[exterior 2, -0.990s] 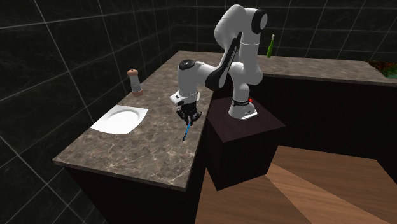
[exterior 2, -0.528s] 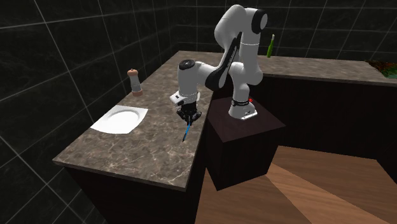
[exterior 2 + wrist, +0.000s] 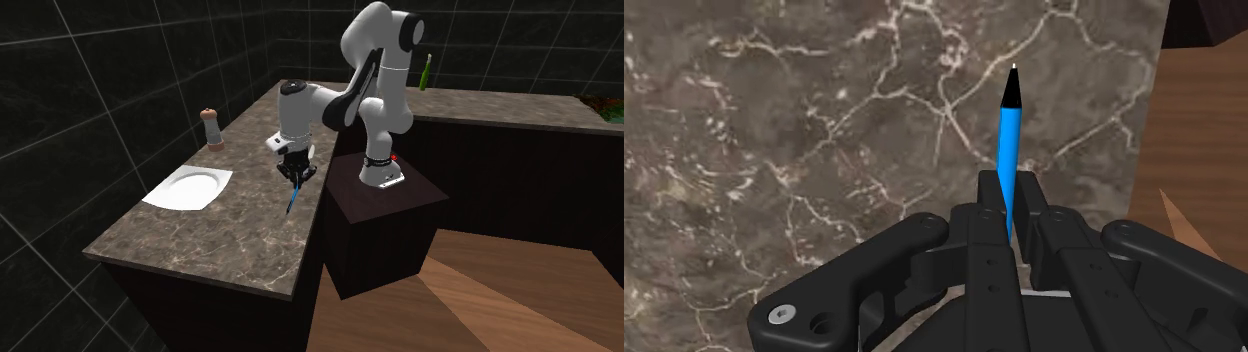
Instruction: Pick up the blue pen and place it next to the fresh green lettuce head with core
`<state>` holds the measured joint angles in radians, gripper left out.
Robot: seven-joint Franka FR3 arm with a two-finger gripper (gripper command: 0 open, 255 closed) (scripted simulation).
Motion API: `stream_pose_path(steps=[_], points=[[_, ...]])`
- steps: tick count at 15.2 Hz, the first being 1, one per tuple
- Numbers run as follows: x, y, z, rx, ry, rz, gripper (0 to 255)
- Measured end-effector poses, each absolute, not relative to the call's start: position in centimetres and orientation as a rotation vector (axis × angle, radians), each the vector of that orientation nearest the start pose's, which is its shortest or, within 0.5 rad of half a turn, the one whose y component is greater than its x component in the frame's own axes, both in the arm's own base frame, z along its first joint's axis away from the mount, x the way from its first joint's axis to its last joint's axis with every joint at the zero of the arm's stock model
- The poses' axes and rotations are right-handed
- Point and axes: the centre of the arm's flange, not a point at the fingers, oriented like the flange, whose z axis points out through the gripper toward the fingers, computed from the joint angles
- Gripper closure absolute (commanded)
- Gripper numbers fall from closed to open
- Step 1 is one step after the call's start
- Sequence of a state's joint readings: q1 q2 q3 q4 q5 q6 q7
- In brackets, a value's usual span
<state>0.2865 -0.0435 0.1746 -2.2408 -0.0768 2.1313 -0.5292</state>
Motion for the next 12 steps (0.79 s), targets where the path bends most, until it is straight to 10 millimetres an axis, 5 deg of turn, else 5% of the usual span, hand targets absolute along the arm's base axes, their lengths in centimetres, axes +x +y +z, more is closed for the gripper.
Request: stream_pose_path(steps=[12], points=[[45.8, 22.5, 44.4, -2.790, -1.584, 0.111, 255]])
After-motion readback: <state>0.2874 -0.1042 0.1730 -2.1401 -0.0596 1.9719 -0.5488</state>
